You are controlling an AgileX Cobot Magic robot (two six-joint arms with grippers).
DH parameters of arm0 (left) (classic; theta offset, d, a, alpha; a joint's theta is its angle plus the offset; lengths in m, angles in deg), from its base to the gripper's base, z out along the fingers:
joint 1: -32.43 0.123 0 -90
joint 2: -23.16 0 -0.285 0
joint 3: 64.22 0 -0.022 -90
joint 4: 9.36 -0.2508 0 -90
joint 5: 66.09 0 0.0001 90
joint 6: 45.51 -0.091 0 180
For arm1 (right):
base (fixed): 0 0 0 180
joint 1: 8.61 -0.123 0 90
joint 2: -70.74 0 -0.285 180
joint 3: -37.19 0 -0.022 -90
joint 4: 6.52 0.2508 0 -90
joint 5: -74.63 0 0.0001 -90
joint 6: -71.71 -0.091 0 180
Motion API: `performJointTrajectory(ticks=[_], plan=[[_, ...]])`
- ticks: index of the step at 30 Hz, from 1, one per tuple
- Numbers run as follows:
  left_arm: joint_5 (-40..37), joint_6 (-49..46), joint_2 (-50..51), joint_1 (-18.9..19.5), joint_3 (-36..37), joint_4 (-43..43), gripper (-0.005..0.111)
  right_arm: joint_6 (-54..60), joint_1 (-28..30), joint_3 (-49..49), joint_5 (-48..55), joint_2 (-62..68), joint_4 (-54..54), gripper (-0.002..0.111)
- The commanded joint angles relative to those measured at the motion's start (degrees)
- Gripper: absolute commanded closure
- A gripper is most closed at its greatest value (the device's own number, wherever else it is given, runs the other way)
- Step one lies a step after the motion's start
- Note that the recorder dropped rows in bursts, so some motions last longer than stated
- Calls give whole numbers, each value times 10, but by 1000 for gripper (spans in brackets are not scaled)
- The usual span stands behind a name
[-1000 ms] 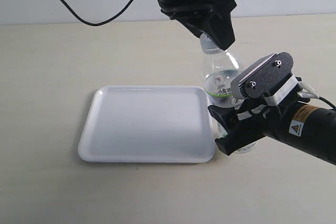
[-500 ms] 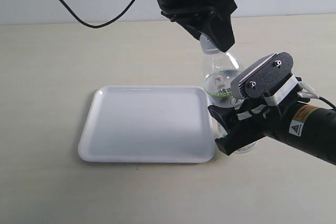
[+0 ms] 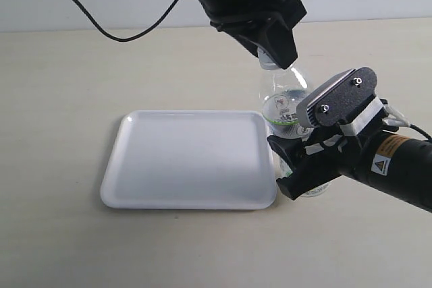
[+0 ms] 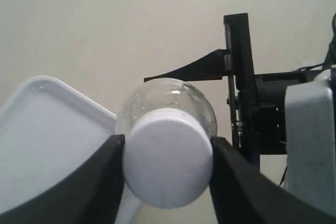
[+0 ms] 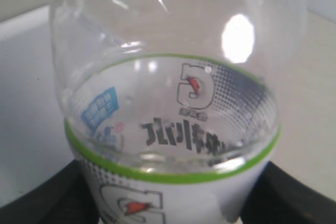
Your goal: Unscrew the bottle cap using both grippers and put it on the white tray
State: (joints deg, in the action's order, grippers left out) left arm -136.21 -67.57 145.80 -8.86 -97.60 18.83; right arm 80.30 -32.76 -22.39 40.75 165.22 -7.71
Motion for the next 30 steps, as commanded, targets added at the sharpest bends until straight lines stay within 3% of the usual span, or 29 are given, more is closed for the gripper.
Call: performJointTrajectory(ticks=[1, 14, 20, 30], plan=[[2, 22, -2, 0, 0, 8, 107, 2, -2, 5, -20, -6, -5, 108], [2, 209, -2, 0, 0, 4, 107, 10, -2, 5, -18, -6, -5, 108], [2, 353, -3, -16, 0, -74, 107, 16, -2, 5, -21, -6, -5, 108], [2, 541, -4, -37, 0, -101, 107, 16, -2, 5, -34, -6, -5, 108]])
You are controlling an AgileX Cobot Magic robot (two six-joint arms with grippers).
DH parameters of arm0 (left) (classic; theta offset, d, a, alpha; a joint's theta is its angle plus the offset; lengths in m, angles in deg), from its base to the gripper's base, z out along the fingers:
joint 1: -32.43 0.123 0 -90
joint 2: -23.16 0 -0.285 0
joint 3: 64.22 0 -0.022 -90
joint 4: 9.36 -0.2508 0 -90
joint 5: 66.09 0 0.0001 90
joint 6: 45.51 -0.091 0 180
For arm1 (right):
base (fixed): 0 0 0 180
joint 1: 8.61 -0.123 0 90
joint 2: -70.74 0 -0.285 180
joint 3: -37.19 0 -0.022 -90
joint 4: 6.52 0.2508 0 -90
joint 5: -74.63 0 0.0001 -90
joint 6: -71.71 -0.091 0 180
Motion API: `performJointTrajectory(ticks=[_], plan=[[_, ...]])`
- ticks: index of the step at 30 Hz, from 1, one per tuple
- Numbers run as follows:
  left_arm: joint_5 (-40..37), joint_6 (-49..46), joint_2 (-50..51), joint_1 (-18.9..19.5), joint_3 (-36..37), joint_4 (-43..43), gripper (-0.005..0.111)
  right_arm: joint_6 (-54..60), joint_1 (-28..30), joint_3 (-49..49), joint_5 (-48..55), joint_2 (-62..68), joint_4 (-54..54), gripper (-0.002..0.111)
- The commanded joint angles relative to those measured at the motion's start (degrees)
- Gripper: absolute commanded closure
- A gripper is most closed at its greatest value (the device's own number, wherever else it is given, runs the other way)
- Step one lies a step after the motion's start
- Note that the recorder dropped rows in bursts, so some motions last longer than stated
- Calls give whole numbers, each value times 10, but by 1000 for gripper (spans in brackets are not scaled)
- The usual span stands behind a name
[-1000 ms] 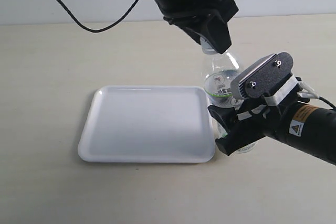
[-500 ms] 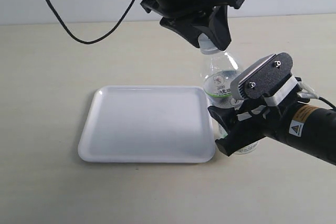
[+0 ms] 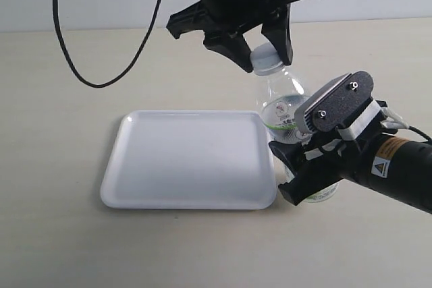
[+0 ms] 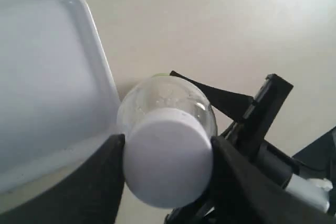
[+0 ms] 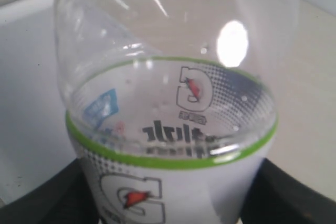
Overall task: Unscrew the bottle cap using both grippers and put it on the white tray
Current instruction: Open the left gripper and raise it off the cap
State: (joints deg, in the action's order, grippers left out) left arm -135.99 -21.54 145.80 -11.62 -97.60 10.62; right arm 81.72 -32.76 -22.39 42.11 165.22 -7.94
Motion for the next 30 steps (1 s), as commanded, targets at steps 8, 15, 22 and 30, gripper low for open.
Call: performJointTrajectory(ticks=[8, 15, 22, 30], plan=[[-1, 311, -4, -23, 0, -65, 107, 0, -2, 5, -57, -6, -7, 108], [-1, 360, -4, -27, 0, -91, 106, -10, -2, 5, -62, -6, -15, 108], [-1, 244, -4, -27, 0, -90, 34, -15, -2, 5, -55, -6, -26, 108], [-1, 1, -5, -8, -17, -30, 19, -25, -2, 5, -39, -6, -26, 108]])
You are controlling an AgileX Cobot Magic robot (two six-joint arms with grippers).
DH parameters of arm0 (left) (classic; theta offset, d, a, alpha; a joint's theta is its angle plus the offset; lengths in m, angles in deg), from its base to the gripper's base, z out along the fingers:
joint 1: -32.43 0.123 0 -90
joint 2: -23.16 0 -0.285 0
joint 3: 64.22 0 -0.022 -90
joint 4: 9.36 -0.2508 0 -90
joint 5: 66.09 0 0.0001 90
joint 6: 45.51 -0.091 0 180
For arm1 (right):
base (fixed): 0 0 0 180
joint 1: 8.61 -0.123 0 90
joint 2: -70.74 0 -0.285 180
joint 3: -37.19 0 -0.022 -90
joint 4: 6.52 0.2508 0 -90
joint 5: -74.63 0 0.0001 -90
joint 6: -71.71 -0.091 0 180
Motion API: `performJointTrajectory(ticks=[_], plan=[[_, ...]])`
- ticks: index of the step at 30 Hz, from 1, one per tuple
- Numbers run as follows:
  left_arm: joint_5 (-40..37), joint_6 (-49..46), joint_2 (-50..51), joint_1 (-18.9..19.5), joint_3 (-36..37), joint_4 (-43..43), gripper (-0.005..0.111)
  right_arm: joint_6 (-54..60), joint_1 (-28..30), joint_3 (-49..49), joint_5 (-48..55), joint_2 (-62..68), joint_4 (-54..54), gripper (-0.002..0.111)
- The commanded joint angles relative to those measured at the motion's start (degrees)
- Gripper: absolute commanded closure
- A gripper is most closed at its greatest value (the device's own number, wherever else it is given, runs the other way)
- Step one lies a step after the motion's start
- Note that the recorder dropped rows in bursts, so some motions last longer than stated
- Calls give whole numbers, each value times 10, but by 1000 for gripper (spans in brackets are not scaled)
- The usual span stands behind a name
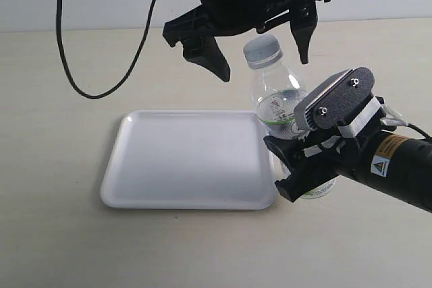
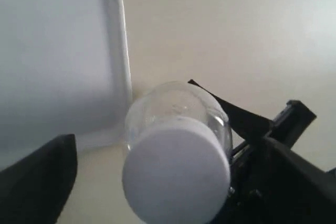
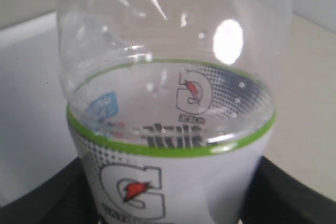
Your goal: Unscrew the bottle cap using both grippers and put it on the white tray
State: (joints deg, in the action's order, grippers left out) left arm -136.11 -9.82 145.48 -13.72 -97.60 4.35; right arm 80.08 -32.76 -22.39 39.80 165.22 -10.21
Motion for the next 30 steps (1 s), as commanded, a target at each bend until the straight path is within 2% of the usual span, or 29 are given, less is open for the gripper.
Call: performJointTrajectory(ticks=[1, 12, 16, 20, 30], plan=[[1, -150, -3, 17, -24, 41, 19, -9, -2, 5, -15, -6, -3, 108], [1, -408, -23, 56, -49, 49, 19, 13, -2, 5, -30, -6, 17, 108], [1, -448, -23, 67, -49, 61, 19, 34, -2, -24, -107, -6, 55, 108], [1, -490, -23, 70, -48, 114, 19, 34, -2, -60, -196, -6, 80, 108], [1, -537, -23, 70, -47, 153, 19, 4, -2, -63, -240, 49, 76, 108]])
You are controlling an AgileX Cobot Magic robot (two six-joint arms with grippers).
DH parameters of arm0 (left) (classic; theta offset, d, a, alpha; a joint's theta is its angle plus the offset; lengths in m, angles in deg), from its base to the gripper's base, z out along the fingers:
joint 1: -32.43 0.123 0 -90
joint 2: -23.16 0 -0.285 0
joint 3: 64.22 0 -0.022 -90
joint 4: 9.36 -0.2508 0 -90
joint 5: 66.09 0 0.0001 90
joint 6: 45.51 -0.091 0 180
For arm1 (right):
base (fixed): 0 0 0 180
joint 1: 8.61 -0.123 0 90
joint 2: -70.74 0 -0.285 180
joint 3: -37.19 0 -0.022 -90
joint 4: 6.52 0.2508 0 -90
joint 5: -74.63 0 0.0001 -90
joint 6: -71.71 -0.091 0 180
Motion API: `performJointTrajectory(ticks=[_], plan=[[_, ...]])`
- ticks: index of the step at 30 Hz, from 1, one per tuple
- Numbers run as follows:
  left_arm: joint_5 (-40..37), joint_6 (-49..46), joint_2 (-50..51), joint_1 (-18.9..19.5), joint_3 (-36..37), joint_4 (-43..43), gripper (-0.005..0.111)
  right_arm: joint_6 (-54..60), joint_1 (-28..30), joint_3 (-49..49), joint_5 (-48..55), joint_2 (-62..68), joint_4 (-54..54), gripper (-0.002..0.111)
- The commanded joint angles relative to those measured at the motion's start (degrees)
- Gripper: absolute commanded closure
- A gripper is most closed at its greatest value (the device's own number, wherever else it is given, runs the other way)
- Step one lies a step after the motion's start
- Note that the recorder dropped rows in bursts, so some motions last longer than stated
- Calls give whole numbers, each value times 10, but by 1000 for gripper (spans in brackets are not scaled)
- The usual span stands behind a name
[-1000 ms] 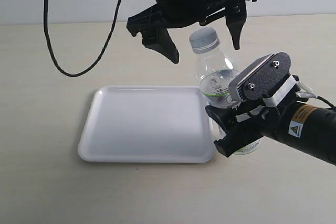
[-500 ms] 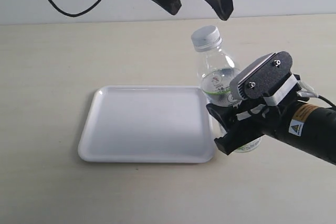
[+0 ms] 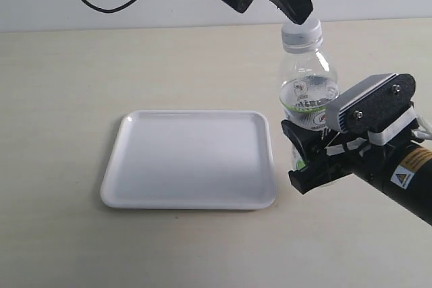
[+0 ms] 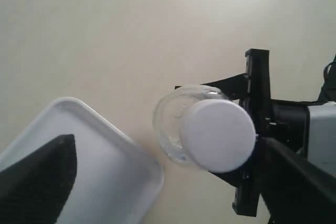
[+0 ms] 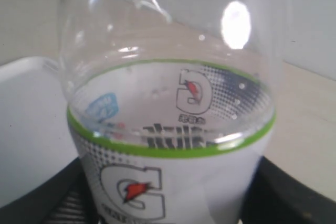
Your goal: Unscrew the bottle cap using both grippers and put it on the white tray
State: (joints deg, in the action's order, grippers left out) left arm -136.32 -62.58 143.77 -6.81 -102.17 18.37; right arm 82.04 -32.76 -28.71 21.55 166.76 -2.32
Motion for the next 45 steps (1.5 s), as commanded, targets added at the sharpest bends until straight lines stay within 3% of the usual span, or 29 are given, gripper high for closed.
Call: performJointTrajectory(ticks=[1, 8, 16, 35, 37, 42, 45], plan=[[3, -9, -5, 0, -1, 13, 19, -16, -2, 0, -67, 42, -3, 108], [3, -41, 2, -5, -1, 18, 19, -31, -2, 0, -87, 66, -30, 108], [3, -52, 42, -53, 0, -41, 19, -31, -2, 0, -85, 66, -29, 108], [3, -42, 27, -53, -1, -38, 20, -42, -2, 0, -84, 66, -38, 108], [3, -42, 27, -53, -1, -32, 27, -42, -2, 0, -84, 66, -38, 108], [3, -34, 27, -53, -1, -29, 56, -42, -2, 0, -84, 66, -38, 108], [3, -33, 27, -53, -1, -29, 67, -42, -2, 0, -84, 66, -38, 108]])
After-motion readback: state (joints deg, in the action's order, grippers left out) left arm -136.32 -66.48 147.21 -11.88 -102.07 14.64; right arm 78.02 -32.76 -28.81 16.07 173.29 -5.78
